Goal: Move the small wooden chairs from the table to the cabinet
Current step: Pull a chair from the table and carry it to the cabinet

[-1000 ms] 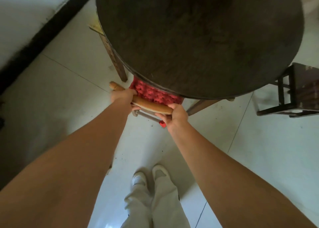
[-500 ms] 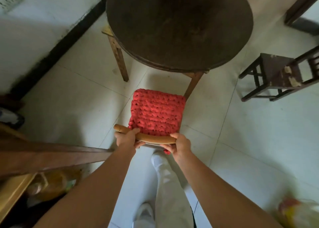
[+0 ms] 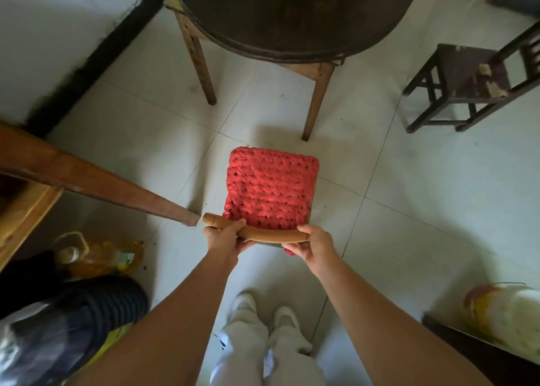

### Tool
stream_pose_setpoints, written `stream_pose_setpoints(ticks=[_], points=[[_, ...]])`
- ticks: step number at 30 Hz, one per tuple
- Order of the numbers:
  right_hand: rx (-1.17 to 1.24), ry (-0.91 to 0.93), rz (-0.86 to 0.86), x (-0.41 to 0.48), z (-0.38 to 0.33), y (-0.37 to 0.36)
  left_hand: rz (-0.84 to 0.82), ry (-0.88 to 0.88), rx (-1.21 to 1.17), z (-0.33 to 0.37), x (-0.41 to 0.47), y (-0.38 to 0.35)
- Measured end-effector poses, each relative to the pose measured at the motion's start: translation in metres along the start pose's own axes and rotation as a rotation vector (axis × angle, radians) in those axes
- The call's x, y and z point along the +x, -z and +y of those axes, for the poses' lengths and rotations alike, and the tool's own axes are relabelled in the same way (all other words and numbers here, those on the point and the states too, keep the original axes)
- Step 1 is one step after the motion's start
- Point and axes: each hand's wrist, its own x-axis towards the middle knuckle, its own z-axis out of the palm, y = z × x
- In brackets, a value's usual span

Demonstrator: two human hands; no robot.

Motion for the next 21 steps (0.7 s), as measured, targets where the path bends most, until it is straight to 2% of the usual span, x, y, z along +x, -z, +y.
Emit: stream_pose_setpoints(ticks=[6, 11, 15, 17, 20, 21], points=[[-0.142, -0.063, 0.003, -0.005, -0.015, 0.020, 0.021, 0.097, -0.011, -0.021, -0.008, 0.000], [-0.095, -0.043, -0.006, -0.017, -0.012, 0.020, 0.009, 0.095, 0.004, -0.010, -0.025, 0.010], [-0.120, -0.049, 0.000, -0.037, -0.025, 0.022, 0.051, 0.073, 0.198, 0.016, -0.046, 0.010], [-0.153, -0.062, 0.019, -0.056, -0.041, 0.023, 0.138, 0.010, 0.354, 0.028, -0.058, 0.008], [-0.175, -0.035, 0.096, -0.086, -0.071, 0.025, 0.262, -0.061, 0.455, 0.045, -0.071, 0.005], [-0.190, -0.013, 0.119, -0.098, -0.085, 0.026, 0.233, -0.100, 0.497, 0.054, -0.079, 0.000]])
